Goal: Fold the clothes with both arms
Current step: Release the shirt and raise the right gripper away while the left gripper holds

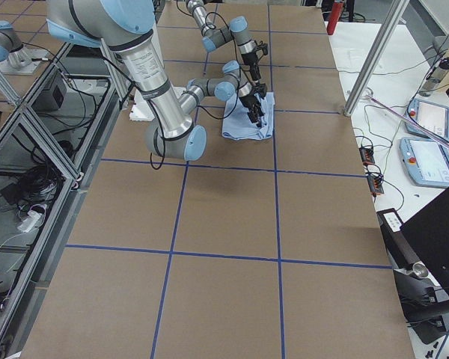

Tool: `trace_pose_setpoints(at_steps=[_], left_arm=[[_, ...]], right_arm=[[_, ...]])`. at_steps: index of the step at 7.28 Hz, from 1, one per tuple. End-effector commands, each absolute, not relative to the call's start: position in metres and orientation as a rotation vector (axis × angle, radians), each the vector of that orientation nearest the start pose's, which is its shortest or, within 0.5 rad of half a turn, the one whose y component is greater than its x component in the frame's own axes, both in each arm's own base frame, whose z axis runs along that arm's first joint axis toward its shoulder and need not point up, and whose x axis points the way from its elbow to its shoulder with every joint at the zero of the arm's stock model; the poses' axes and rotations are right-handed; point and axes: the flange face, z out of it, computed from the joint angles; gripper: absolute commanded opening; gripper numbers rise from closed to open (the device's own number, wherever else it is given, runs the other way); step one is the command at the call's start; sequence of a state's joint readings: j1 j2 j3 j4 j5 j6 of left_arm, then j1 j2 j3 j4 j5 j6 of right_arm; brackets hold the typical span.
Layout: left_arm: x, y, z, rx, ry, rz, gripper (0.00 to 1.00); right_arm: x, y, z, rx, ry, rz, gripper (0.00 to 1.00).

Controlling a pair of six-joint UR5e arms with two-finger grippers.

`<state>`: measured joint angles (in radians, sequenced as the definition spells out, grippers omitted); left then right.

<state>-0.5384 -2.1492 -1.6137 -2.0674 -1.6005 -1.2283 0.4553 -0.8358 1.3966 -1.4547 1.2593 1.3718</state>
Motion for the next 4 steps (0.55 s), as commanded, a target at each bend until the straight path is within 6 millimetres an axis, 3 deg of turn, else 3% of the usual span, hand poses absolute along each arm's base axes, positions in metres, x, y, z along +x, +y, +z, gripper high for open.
trace_pose_setpoints(at_steps=[1,2,4], left_arm=[[0.521,-0.463,0.244,0.452,1.025,-0.162,1.0],[0.521,-0.462,0.245,0.449,1.023,-0.162,1.0],[0.537,-0.461,0.254,0.42,1.0,-0.173,1.0]], right_arm=[[-0.585,-0.56,0.303,0.532,-0.532,0.389,1.0],[-0.565,-0.594,0.288,0.504,-0.548,0.42,1.0],[-0.514,-0.641,0.248,0.398,-0.662,0.437,1.0]])
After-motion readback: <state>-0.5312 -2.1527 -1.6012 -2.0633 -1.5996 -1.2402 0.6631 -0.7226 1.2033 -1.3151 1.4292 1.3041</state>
